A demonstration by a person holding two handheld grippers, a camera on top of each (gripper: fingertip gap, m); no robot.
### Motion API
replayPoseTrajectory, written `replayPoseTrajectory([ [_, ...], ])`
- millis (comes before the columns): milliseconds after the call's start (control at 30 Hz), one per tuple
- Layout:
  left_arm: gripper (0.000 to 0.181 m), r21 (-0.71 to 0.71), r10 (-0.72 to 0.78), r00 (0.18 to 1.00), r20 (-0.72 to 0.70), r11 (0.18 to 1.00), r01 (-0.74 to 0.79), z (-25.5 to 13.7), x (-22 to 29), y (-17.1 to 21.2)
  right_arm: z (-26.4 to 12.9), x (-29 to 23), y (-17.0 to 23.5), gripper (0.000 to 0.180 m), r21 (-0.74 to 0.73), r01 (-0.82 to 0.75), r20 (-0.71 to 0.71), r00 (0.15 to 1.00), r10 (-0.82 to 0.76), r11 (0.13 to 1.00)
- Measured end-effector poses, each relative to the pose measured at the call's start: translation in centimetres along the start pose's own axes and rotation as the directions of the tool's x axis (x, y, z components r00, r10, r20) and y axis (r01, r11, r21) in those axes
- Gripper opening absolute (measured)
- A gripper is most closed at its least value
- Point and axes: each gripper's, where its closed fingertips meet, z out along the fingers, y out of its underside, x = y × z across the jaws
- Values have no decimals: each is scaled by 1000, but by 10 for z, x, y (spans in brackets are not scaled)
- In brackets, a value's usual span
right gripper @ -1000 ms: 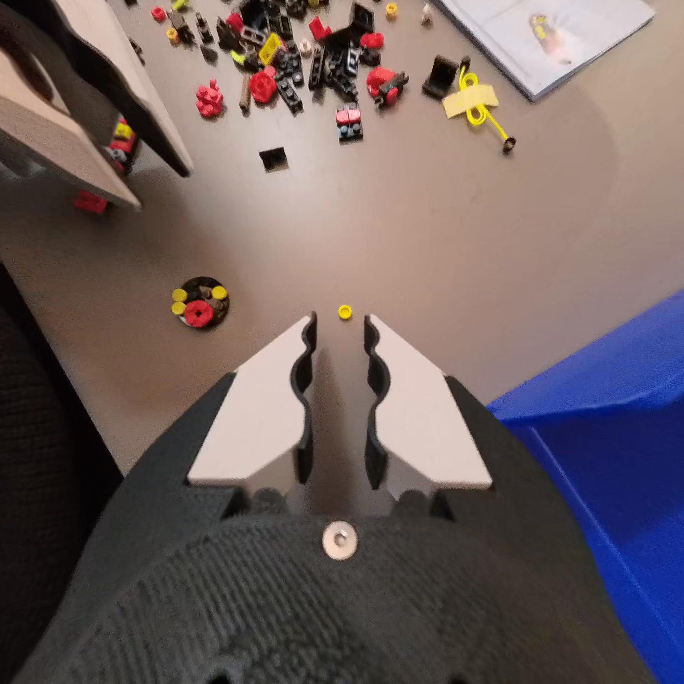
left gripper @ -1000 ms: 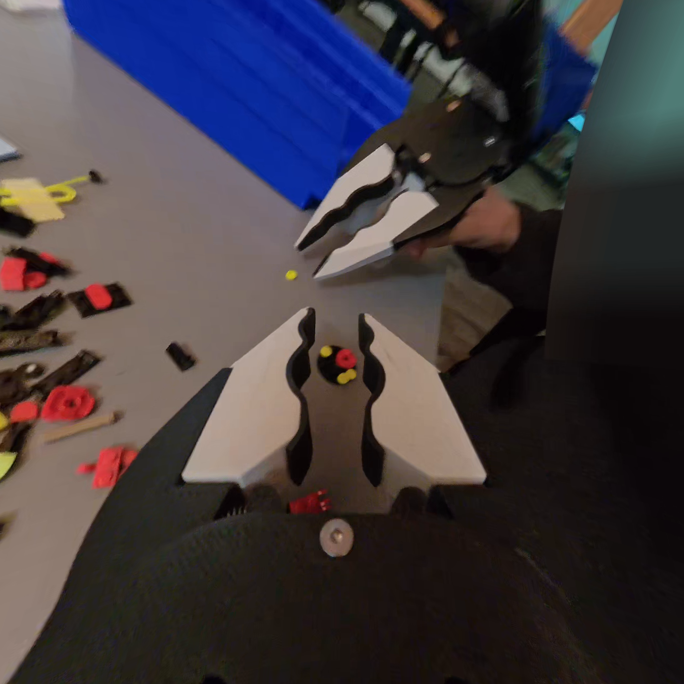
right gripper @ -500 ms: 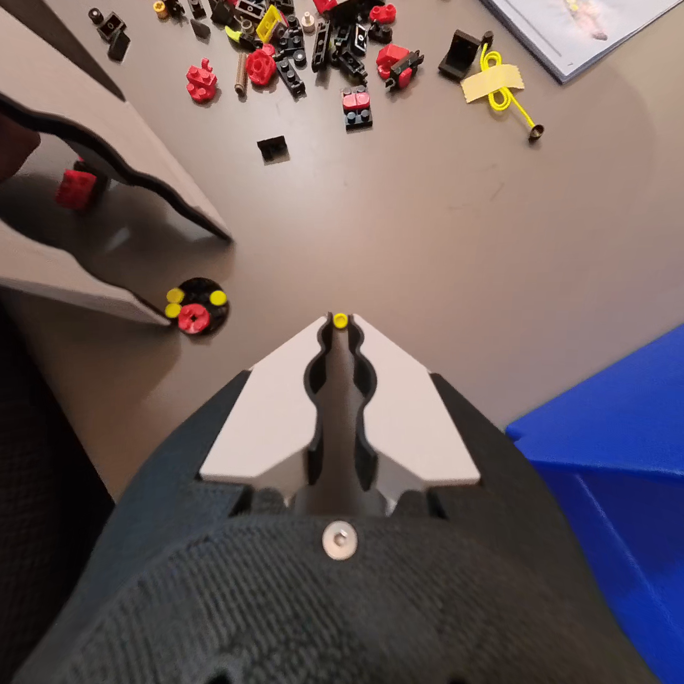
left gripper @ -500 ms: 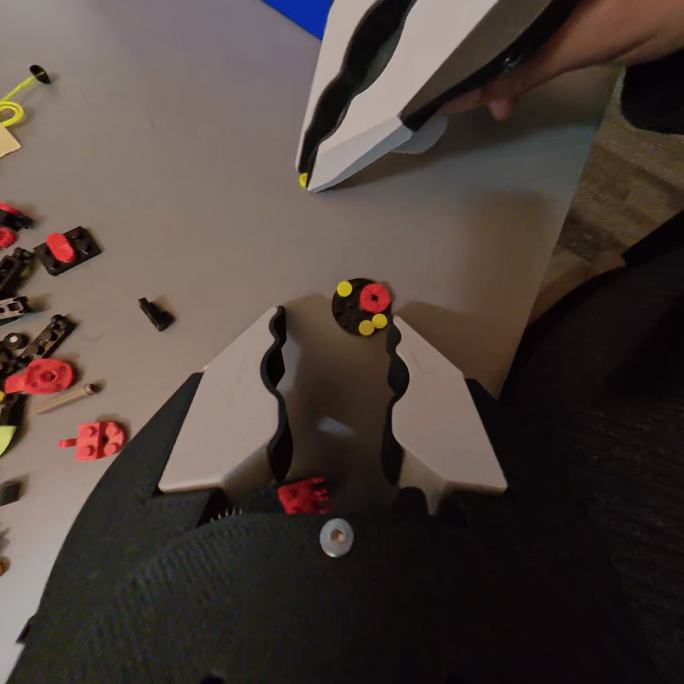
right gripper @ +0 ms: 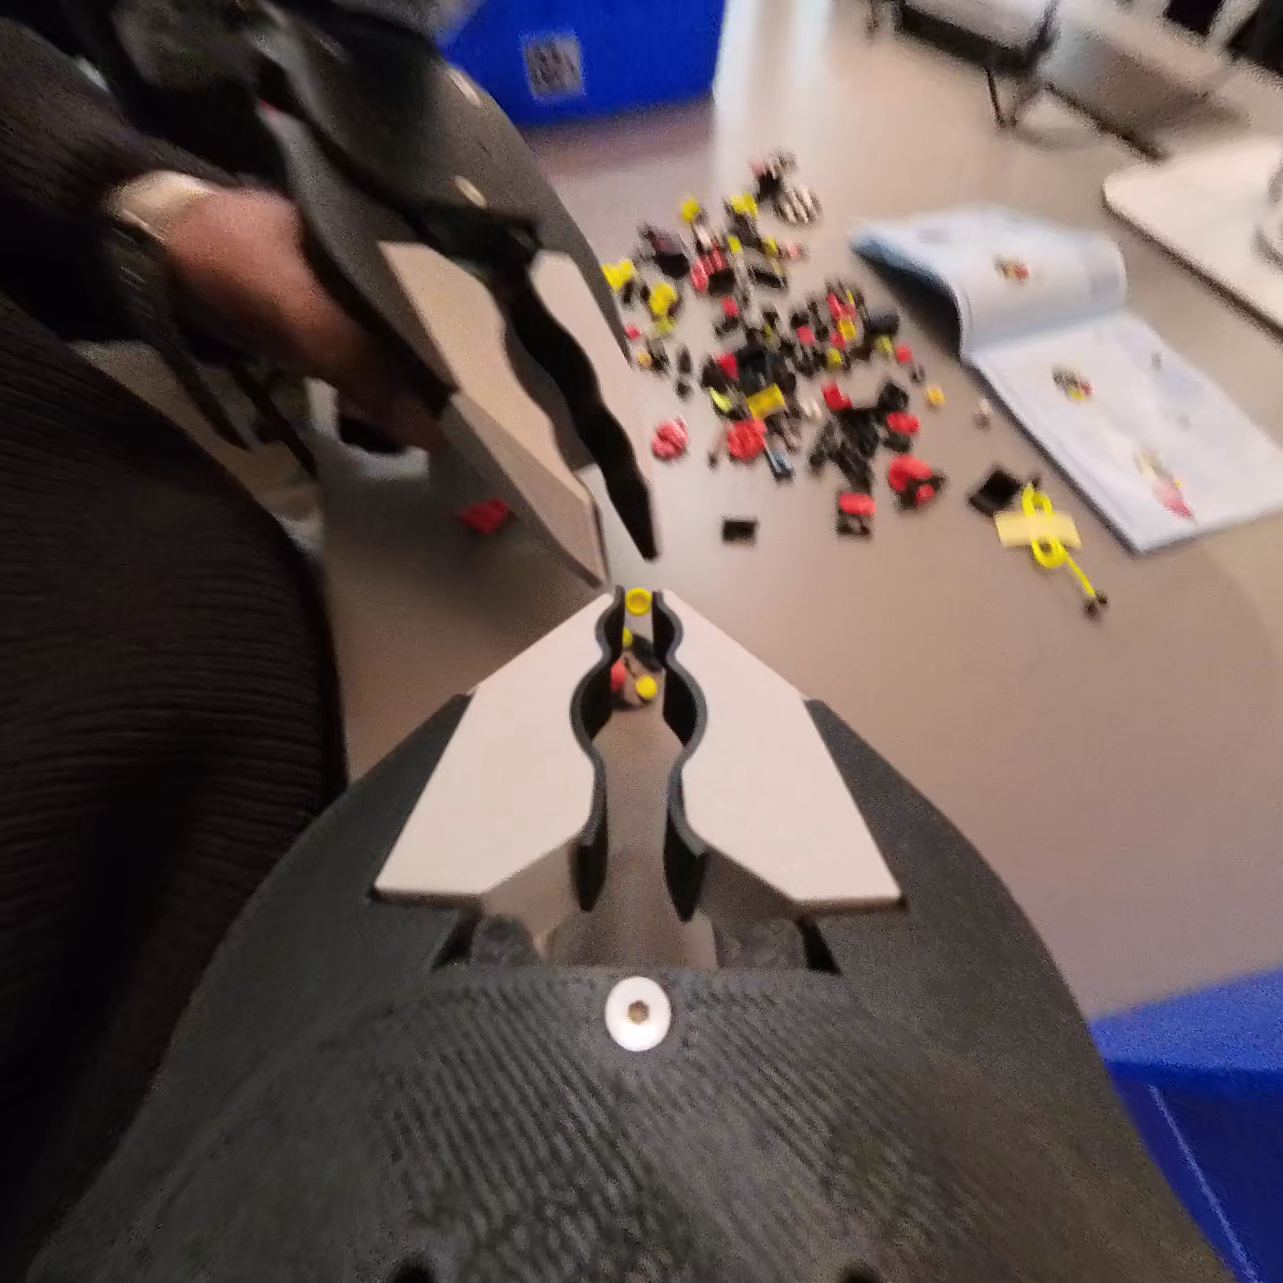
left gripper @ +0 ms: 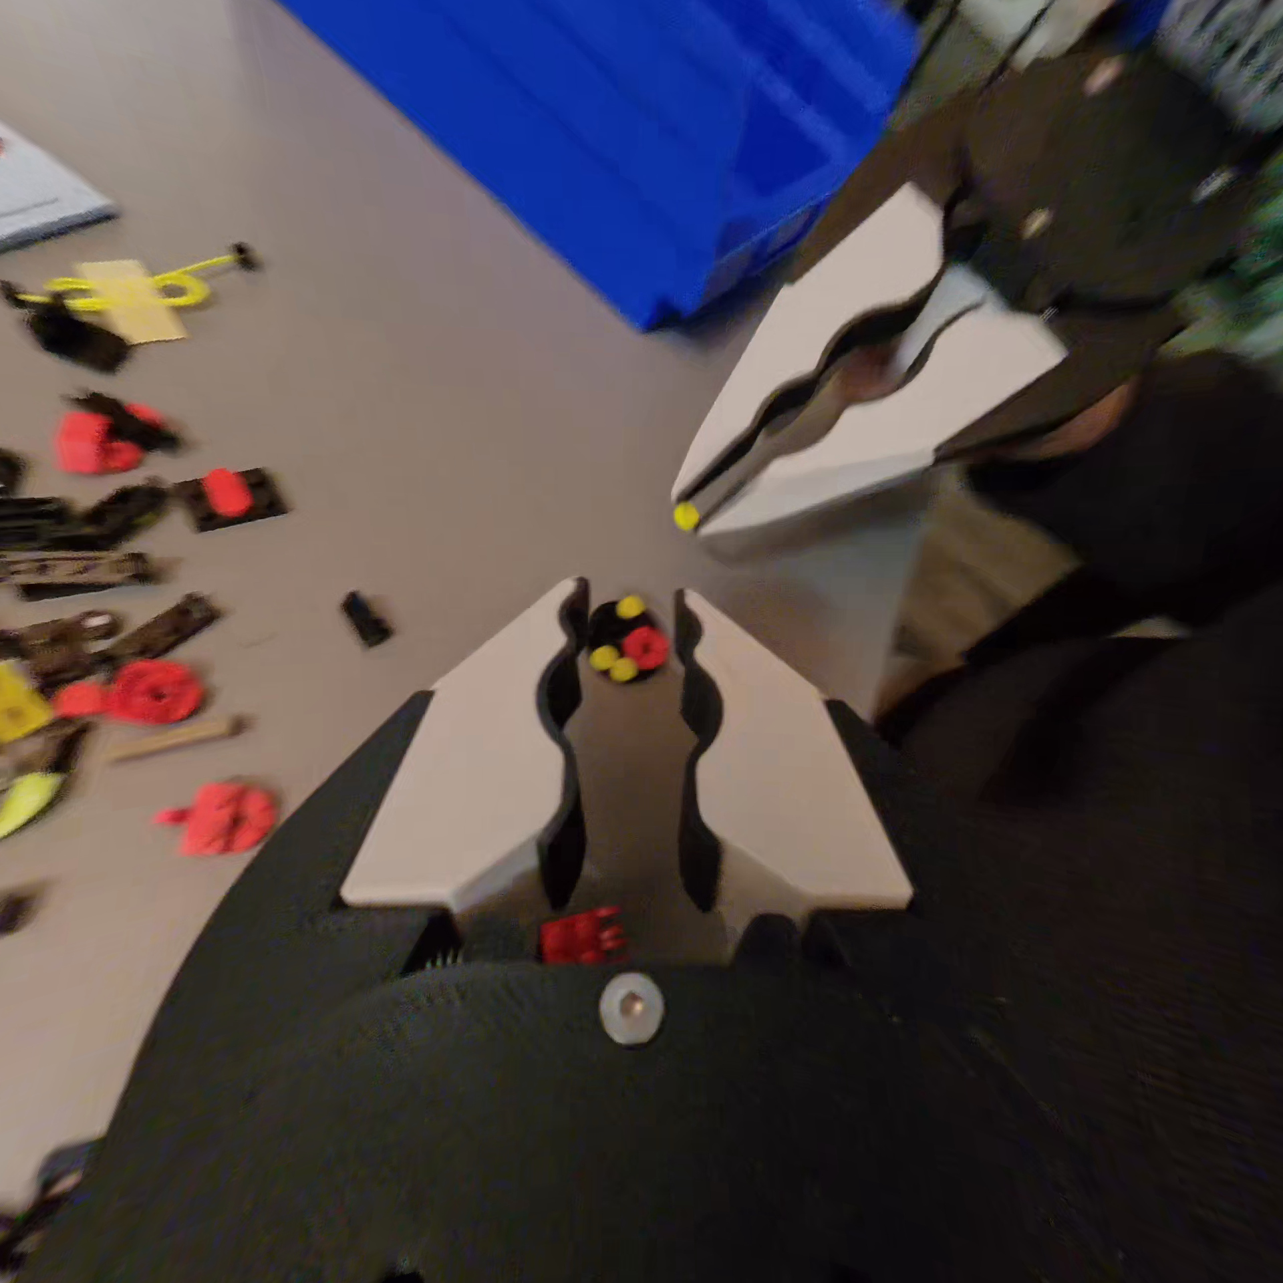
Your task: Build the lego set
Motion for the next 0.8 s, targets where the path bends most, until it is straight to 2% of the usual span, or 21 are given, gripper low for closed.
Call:
replayPoseTrajectory([
  [33,14,34,-40,997,-66,999,42,-2,7,-6,-2,-6,-8,5,47,-6,29,1000,5,999],
  [133,13,124,-20,990,-137,992,37,-12,15,-21,-1,-19,-14,6,76,-172,173,972,157,982],
  [300,9,135,250,961,-115,963,-234,-21,22,-20,-6,-28,-16,6,32,-459,402,820,408,888],
  [367,8,125,343,933,-105,936,-330,-23,24,-16,-11,-29,-18,6,30,-496,438,787,435,868],
  [500,9,147,449,875,-179,892,-427,-25,47,-9,-17,-34,-22,5,11,-563,523,708,475,826],
  [600,18,138,516,840,-166,856,-499,-21,54,-3,-21,-39,-25,5,-14,-599,580,648,494,801],
  [667,21,157,544,829,-131,837,-525,-21,55,-6,-23,-42,-25,5,-33,-605,602,624,499,796],
  [800,17,208,537,829,-157,838,-504,-26,65,-12,-22,-48,-22,5,-70,-609,621,593,512,790],
])
